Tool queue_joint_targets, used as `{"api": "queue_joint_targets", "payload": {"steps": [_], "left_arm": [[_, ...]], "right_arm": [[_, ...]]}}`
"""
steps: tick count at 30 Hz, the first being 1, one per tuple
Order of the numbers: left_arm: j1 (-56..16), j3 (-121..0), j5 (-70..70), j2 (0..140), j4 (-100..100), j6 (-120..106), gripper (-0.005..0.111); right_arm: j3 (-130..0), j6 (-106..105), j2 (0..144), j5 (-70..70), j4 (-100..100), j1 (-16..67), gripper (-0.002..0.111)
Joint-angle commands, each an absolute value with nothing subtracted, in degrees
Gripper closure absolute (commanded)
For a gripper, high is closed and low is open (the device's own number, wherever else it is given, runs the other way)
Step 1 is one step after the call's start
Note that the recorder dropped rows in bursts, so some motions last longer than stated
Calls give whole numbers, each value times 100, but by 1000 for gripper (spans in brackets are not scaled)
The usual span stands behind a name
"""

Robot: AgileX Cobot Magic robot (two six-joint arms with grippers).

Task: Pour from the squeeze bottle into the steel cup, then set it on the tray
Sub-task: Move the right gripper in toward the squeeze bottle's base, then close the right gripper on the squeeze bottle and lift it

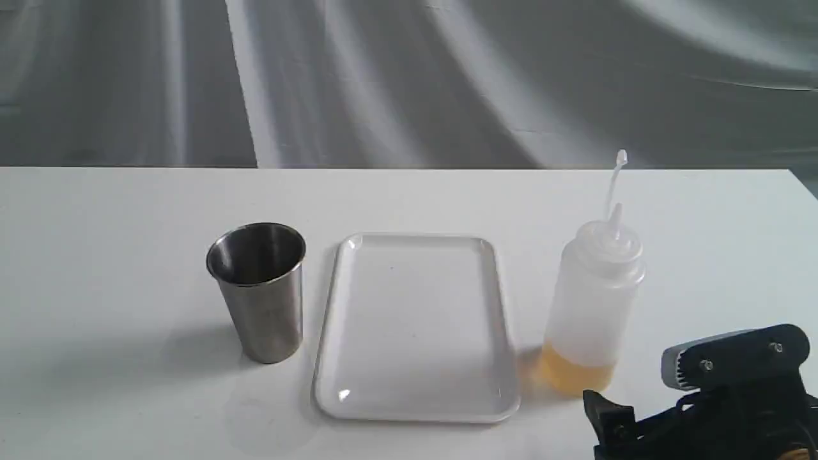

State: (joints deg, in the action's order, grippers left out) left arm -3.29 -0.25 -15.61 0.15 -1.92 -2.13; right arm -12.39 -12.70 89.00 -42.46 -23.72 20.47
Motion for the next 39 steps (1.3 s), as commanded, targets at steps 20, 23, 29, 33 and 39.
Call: {"api": "queue_joint_targets", "payload": {"steps": [20,23,29,33,39], "left_arm": [[-362,0,-1522,0,-188,-206,107],[-362,0,-1522,0,-188,-206,107],[-362,0,-1522,0,-188,-206,107],[-362,0,-1522,0,-188,-192,107],[-362,0,-1522,0,-188,-192,107]], "right_arm": [[-2795,-1254,10446,-4347,-2479,1964,14],[-3008,-1254,10626,-4327,-2439,1846,14],[-3301,-1254,10777,-4305,-2350,1721,14],[-3440,-1254,10869,-4313,-2350,1721,14],[-3482,-1242,10975,-4326,-2338,1721,14]]}}
